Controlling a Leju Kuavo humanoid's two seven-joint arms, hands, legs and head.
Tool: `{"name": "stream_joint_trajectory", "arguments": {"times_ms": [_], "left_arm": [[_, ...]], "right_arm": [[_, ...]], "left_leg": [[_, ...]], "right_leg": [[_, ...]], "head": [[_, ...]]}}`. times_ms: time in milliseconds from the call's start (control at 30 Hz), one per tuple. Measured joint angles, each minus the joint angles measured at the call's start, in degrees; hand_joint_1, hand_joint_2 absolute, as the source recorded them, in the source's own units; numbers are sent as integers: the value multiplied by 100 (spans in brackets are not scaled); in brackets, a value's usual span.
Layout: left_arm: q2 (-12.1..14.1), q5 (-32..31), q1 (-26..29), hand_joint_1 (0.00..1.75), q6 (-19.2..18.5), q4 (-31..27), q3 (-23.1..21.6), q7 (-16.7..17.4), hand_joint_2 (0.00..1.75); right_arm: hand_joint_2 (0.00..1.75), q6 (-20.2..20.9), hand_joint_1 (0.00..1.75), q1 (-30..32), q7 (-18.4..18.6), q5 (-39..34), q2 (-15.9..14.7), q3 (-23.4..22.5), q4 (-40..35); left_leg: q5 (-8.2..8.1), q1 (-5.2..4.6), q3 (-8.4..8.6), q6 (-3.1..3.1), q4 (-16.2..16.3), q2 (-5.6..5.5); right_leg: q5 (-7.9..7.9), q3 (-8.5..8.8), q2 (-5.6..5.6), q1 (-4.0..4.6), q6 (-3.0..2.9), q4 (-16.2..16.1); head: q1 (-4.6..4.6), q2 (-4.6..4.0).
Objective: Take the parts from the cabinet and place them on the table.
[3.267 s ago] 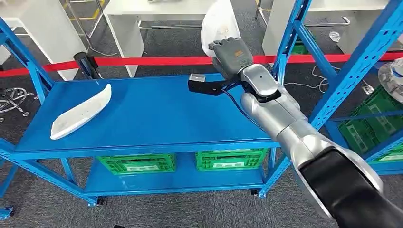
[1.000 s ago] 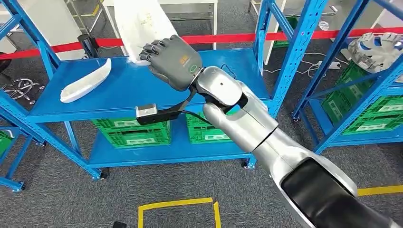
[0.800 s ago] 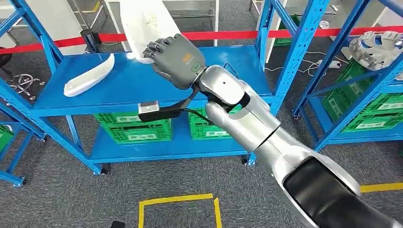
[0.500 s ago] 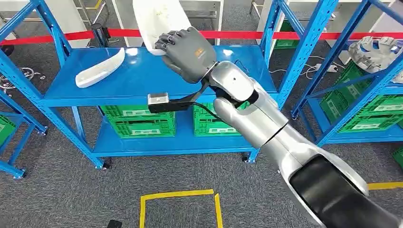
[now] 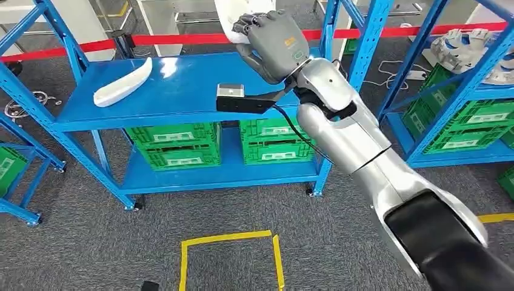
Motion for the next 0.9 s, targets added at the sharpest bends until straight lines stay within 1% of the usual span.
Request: {"name": "stream_joint_trajectory", "arguments": {"times_ms": [33, 67, 100, 133, 167, 200, 233, 267, 300, 333, 367, 400, 433, 467, 500, 533, 567, 600, 633, 667, 700, 733, 767, 800, 833, 867, 900], "left_arm": [[7, -9, -1, 0, -2, 0, 0, 0, 175], [13, -20, -3, 0, -15, -2, 0, 0, 175], [17, -41, -10, 0, -35, -4, -4, 2, 175], [26, -61, -20, 0, -37, -7, -7, 4, 175], [28, -70, -40, 0, -42, -9, -9, 9, 175], [28, -76, -70, 0, -50, -7, -11, 18, 175], [28, -85, -80, 0, -50, -7, -11, 22, 175], [28, -87, -90, 0, -52, -7, -11, 26, 175], [28, -103, -97, 0, -61, -9, -11, 48, 175], [28, -103, -100, 0, -66, -7, -13, 55, 175], [20, -107, -106, 0, -72, -7, -13, 59, 175], [26, -109, -117, 0, -79, -9, -13, 66, 175], [35, -109, -131, 0, -90, -13, -13, 68, 175], [35, -109, -136, 0, -101, -13, -13, 68, 175], [35, -109, -139, 0, -103, -13, -13, 66, 175], [35, -109, -138, 0, -105, -13, -13, 55, 175], [35, -109, -135, 0, -111, -11, -13, 50, 175], [35, -109, -136, 0, -116, -11, -13, 48, 175], [35, -109, -138, 0, -116, -11, -13, 44, 175], [35, -109, -143, 0, -116, -11, -13, 42, 175], [15, -109, -147, 0, -118, -11, -15, 39, 175], [22, -111, -160, 0, -118, -15, -15, 13, 175], [33, -118, -177, 0, -133, -17, -15, -28, 175], [35, -120, -176, 0, -155, -15, -20, -70, 175], [33, -122, -173, 0, -170, -15, -26, -111, 175], [31, -127, -172, 0, -181, -13, -37, -136, 175], [33, -129, -172, 0, -186, -11, -59, -157, 175]], "right_arm": [[175, -11, 175, 16, 13, 37, -33, 0, 0], [175, -33, 175, 34, 37, 52, -70, -4, 0], [175, -50, 175, 47, 61, 85, -107, -20, -6], [175, -61, 175, 51, 68, 98, -133, -37, -15], [175, -72, 175, 51, 72, 103, -160, -59, -50], [175, -92, 175, 49, 92, 116, -190, -79, -92], [175, -107, 175, 54, 103, 133, -225, -92, -118], [175, -116, 175, 51, 98, 135, -232, -92, -122], [175, -118, 175, 55, 98, 151, -260, -92, -127], [175, -118, 175, 62, 103, 157, -289, -94, -147], [175, -116, 175, 62, 113, 168, -345, -105, -166], [175, -114, 175, 50, 125, 179, -367, -109, -184], [175, -111, 175, 49, 133, 186, -387, -114, -208], [175, -107, 175, 55, 142, 188, -407, -114, -216], [175, -98, 175, 64, 153, 197, -420, -114, -216], [175, -92, 175, 81, 157, 201, -444, -114, -216], [175, -87, 175, 96, 160, 201, -463, -114, -216], [175, -87, 175, 102, 162, 201, -465, -116, -229], [175, -87, 175, 98, 164, 201, -472, -124, -238], [175, -87, 175, 85, 168, 201, -472, -140, -267], [175, -87, 175, 71, 166, 201, -472, -155, -308], [175, -87, 175, 52, 159, 201, -468, -166, -337], [175, -87, 175, 49, 168, 203, -470, -186, -341], [175, -81, 175, 46, 170, 210, -470, -197, -341], [175, -72, 175, 45, 170, 219, -485, -203, -341], [175, -63, 175, 44, 170, 219, -487, -212, -341], [175, -55, 175, 46, 170, 219, -492, -216, -341]], "left_leg": [[7, 4, 13, -13, 133, 1], [120, 7, 159, -15, -2, 1], [298, 10, 440, -12, -384, 2], [456, 14, 786, -8, -903, 3], [520, 23, 1157, -7, -1455, 2], [408, -12, 1321, 40, -1702, -15], [490, -31, 1238, 113, -1646, -44], [487, -36, 1220, 128, -1674, -42], [515, -45, 1190, 171, -1649, -43], [561, -22, 1170, 232, -1683, -39], [624, 10, 1142, 291, -1701, -10], [666, 3, 1080, 342, -1701, -14], [716, 0, 1006, 370, -1696, -8], [765, -7, 932, 386, -1694, -4], [823, -15, 850, 393, -1688, -4], [881, -23, 769, 396, -1681, -5], [936, -31, 699, 396, -1677, -8], [983, -40, 645, 392, -1672, -11], [1027, -53, 596, 383, -1664, -13], [1068, -61, 558, 374, -1658, -14], [1094, -80, 524, 345, -1648, -7], [1107, -74, 512, 312, -1652, 0], [1011, -87, 492, 316, -1642, 6], [957, -76, 500, 352, -1639, 6], [1013, -74, 505, 300, -1658, 3], [1140, -72, 500, 280, -1687, 4], [1155, -72, 489, 304, -1690, 6]], "right_leg": [[42, -57, 0, -2, 12, 11], [75, -104, -4, -6, 28, 23], [107, -154, -4, -13, 47, 34], [133, -194, -5, -19, 69, 50], [159, -225, -5, -23, 97, 75], [189, -282, -4, 0, 138, 90], [242, -284, -8, -4, 172, 81], [288, -302, 0, -7, 198, 87], [344, -315, 0, -13, 226, 61], [374, -328, 9, 8, 271, 54], [288, -368, 19, -26, 292, 119], [56, -486, 19, -7, 316, 352], [-243, -675, 19, -17, 336, 809], [-502, -881, 20, -18, 351, 1320], [-707, -1057, 20, -17, 359, 1800], [-784, -1109, 20, -15, 353, 2031], [-728, -982, 20, -12, 332, 1908], [-592, -700, 20, -1, 299, 1537], [-416, -290, 21, 16, 251, 947], [-298, 115, 20, 51, 186, 370], [-400, 222, 12, 78, 138, 64], [-342, 215, 2, 94, 144, 29], [-330, 214, 13, 79, 186, 13], [-332, 217, 12, 85, 246, 14], [-308, 203, 11, 92, 180, 22], [-279, 181, 11, 93, 183, 37], [-230, 156, 14, 93, 185, 46]], "head": [[0, 0], [2, 0], [2, 0], [2, 0], [0, 0], [0, 0], [9, 0], [0, 0], [4, 0], [2, 0], [-4, 0], [15, 0], [20, 0], [20, 0], [20, 0], [20, 0], [22, 0], [22, 0], [24, 0], [26, 0], [11, 0], [26, 0], [22, 0], [31, 0], [31, 0], [26, 0], [28, 0]]}}
